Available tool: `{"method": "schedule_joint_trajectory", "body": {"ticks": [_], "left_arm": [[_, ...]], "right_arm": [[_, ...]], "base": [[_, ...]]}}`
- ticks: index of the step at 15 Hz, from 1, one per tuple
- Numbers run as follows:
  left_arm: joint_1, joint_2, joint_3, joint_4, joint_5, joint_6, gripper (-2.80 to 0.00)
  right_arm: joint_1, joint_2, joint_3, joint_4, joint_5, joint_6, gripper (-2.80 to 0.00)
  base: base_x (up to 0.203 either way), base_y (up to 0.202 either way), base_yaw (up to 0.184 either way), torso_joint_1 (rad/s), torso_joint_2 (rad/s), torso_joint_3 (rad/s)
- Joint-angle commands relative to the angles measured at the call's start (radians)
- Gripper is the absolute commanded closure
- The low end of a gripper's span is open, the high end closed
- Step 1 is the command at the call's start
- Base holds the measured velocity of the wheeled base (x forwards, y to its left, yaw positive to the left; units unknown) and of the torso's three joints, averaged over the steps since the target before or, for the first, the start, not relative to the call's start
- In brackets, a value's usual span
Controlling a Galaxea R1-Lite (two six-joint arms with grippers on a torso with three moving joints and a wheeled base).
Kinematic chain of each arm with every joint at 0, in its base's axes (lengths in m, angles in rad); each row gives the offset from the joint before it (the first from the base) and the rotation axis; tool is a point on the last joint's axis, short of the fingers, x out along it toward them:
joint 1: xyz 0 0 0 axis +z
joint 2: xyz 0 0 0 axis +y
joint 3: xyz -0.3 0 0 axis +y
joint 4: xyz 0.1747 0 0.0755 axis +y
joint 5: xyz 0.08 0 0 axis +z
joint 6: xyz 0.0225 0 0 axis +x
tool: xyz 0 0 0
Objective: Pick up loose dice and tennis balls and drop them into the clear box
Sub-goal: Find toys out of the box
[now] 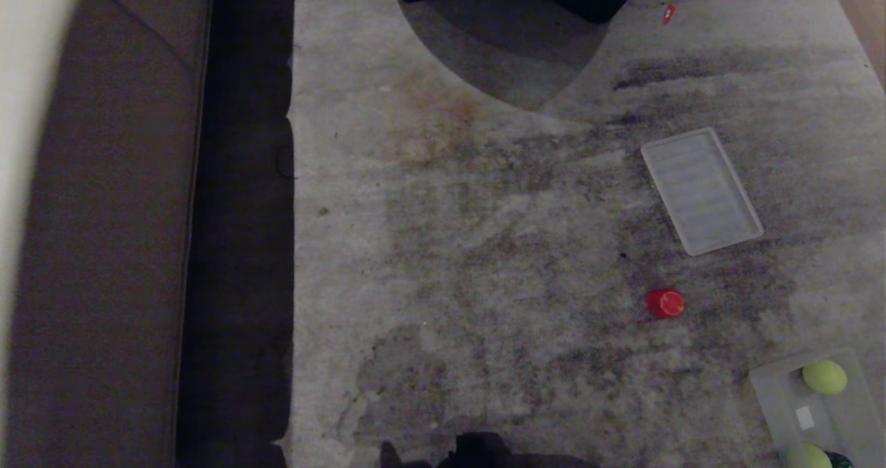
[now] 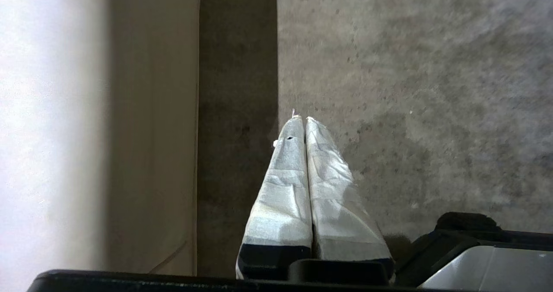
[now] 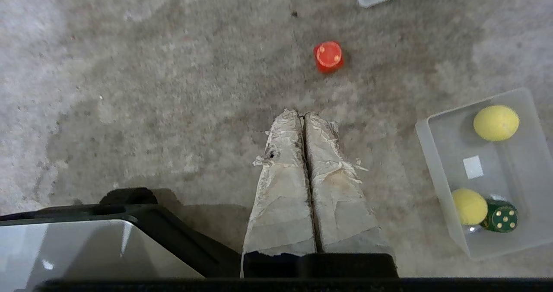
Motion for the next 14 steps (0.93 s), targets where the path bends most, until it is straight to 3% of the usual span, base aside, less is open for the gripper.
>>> {"method": "schedule_joint_trajectory", "body": {"ticks": [1,14], "left_arm": [[0.000,0.002,0.002,0.000,0.000,0.000,0.00],[0.000,0.002,0.002,0.002,-0.002,0.001,0.00]], "right_arm": [[0.001,0.001,0.000,0.001,0.001,-0.001,0.00],[0.000,0.001,0.000,0.001,0.001,-0.006,0.00]], "base": [[0.000,0.000,0.000,0.001,0.00,-0.197],[0.000,0.000,0.000,0.002,0.00,-0.198]]}}
